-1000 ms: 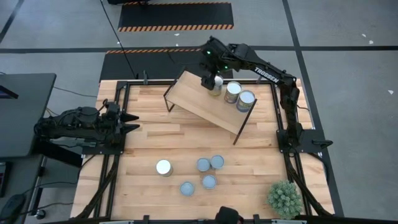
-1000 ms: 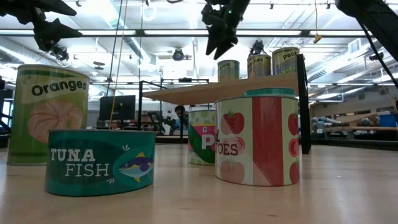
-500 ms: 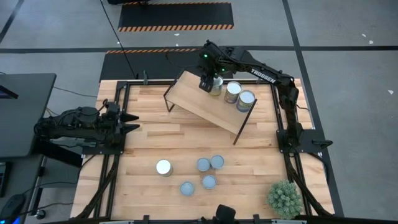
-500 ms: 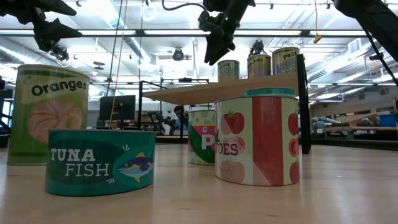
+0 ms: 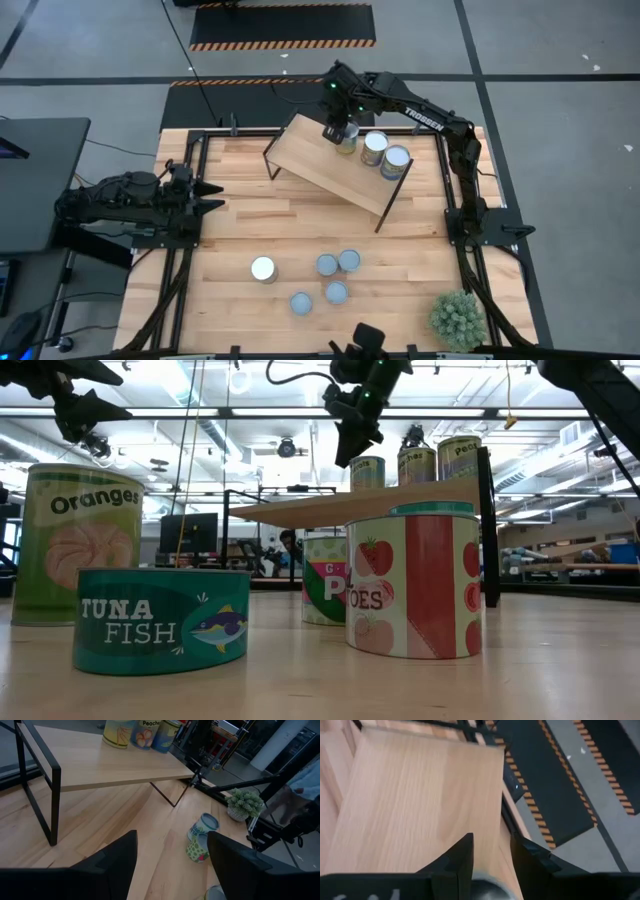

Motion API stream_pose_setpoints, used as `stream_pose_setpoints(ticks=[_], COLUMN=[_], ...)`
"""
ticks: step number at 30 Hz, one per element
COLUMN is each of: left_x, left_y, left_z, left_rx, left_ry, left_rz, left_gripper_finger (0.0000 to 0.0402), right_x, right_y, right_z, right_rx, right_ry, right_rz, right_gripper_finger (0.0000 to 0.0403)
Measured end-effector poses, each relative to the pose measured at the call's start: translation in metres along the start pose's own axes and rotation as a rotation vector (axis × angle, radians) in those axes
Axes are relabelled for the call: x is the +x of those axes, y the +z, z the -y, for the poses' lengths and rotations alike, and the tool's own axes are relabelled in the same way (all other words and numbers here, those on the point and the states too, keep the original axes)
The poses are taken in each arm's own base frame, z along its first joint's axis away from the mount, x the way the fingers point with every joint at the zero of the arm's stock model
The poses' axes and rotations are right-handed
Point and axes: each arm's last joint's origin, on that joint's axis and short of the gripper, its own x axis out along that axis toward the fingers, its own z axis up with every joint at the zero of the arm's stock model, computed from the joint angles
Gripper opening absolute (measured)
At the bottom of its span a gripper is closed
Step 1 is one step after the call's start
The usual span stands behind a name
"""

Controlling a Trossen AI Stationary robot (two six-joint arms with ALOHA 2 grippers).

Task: Pick and place cans onto a shelf
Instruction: Put the canned carrots on the shelf

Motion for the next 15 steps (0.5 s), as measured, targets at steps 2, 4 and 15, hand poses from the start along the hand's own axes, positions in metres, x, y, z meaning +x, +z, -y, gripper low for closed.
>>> stream_pose_setpoints(ticks=[2, 4, 15], left_x=[0.000, 0.000, 0.000], left_y=[0.000, 0.000, 0.000], left_z=[0.000, 0.000, 0.000], left_rx=[0.000, 0.000, -0.001], left_ry=[0.000, 0.000, 0.000], left_rz=[0.000, 0.001, 0.000], left_gripper_finger=[0.0247, 0.0247, 0.0247], right_x=[0.000, 0.000, -0.002], right_y=[-0.002, -0.003, -0.012], right_z=[-0.001, -0.001, -0.002], right_rx=[-0.006, -0.009, -0.012], right_ry=[0.004, 0.004, 0.016], right_rz=[-0.019, -0.027, -0.123], right_gripper_finger=[0.0135, 0.0135, 0.0135])
